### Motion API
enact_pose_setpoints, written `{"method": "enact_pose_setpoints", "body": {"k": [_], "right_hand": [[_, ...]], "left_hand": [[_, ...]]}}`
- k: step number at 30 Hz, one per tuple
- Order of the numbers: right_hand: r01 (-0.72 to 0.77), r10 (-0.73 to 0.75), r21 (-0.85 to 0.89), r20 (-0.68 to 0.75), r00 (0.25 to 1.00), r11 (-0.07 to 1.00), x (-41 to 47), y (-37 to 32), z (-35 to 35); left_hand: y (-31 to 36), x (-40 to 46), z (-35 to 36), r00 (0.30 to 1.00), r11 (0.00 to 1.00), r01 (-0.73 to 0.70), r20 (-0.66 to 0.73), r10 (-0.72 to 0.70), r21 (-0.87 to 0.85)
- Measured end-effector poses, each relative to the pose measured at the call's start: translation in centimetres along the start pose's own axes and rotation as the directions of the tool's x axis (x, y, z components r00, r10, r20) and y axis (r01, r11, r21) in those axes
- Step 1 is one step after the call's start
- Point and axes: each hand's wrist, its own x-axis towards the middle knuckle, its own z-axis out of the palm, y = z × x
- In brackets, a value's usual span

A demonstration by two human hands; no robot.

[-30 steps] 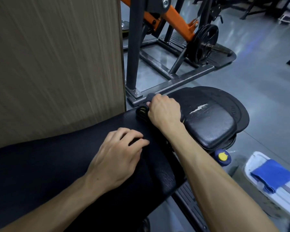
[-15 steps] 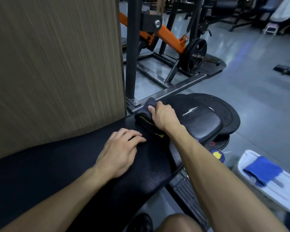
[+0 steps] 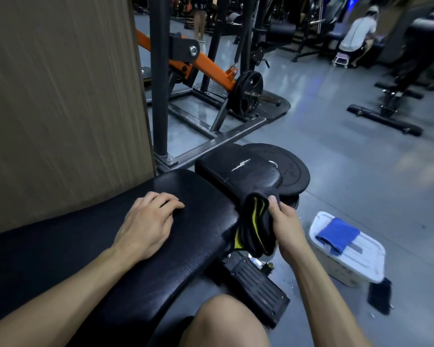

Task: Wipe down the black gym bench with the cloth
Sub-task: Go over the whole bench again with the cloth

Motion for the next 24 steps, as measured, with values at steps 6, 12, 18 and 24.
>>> {"method": "enact_pose_setpoints", "body": {"k": [6, 12, 18, 24], "right_hand": [[-0.098, 0.276, 0.511, -0.285, 0.918, 0.854, -1.5, 3.3, -4.2], [-0.011, 0.136, 0.360, -0.323, 0.937, 0.933, -0.8, 3.9, 2.2], [0.123, -0.067, 0.231, -0.234, 0.970, 0.965, 0.4, 5.2, 8.3], [0.112, -0.066, 0.233, -0.197, 0.978, 0.966, 4.4, 5.6, 5.8]], "left_hand": [[0.3, 0.3, 0.3, 1.000, 0.999, -0.027, 0.012, 0.026, 0.042], [0.6, 2.3, 0.3, 0.987, 0.984, -0.155, 0.064, 0.150, 0.083], [3.2, 6.5, 2.8, 0.992, 0.994, -0.104, 0.077, 0.100, 0.039], [3.6, 6.1, 2.8, 0.998, 0.998, -0.055, 0.044, 0.055, -0.006]]}}
